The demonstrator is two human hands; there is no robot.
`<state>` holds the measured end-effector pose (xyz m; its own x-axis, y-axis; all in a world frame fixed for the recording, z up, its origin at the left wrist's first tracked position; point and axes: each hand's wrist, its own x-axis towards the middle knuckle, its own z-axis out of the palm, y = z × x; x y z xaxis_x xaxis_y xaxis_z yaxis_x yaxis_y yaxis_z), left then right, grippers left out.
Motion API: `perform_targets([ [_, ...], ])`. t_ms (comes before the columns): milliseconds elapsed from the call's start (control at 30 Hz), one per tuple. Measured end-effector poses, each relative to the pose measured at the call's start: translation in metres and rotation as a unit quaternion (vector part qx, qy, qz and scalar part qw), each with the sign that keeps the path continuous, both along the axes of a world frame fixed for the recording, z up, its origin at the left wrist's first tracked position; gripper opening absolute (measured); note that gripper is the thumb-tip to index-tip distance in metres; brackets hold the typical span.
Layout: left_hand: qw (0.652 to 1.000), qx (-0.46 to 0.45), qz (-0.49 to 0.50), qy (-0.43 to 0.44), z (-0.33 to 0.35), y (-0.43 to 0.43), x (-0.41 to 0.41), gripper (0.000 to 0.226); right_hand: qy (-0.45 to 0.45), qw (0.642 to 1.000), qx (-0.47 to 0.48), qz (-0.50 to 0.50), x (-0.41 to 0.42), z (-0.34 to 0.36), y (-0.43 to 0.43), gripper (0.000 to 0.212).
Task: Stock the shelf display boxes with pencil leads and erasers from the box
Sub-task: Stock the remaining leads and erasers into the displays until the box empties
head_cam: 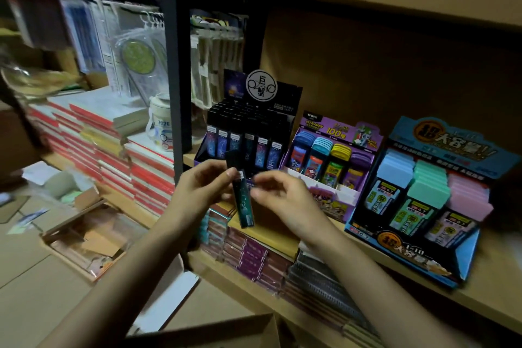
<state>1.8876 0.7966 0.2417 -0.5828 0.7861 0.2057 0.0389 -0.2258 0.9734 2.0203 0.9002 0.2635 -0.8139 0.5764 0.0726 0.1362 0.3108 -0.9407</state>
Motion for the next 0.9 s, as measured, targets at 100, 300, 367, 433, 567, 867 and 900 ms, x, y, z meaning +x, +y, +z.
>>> perform_targets([
  [100,0.997,0.004,-0.006,0.07,0.01,0.005,-0.012,0.026,0.044,0.996,0.074,0.006,-0.024,0.026,0.007,0.023],
  [300,0.984,0.013,0.041,0.171,0.022,0.02,-0.047,0.017,0.084,0.983,0.163,-0.017,-0.052,0.054,0.027,0.017],
  [367,0.941,-0.026,0.118,0.317,0.013,0.025,-0.061,0.024,0.118,0.971,0.196,-0.072,-0.055,0.062,0.043,0.019],
  [433,0.893,-0.077,0.147,0.419,-0.001,0.029,-0.073,0.036,0.141,0.954,0.234,-0.121,-0.056,0.065,0.057,0.015],
  [567,0.903,-0.121,0.094,0.401,-0.032,0.034,-0.081,0.037,0.128,0.949,0.246,-0.151,-0.064,0.045,0.066,0.014],
  [867,0.863,-0.119,0.127,0.475,-0.053,0.038,-0.082,0.041,0.079,0.951,0.265,-0.136,-0.078,0.015,0.066,0.008],
  [900,0.863,-0.118,0.127,0.475,-0.053,0.039,-0.082,0.041,0.074,0.953,0.255,-0.146,-0.081,0.015,0.067,0.009],
])
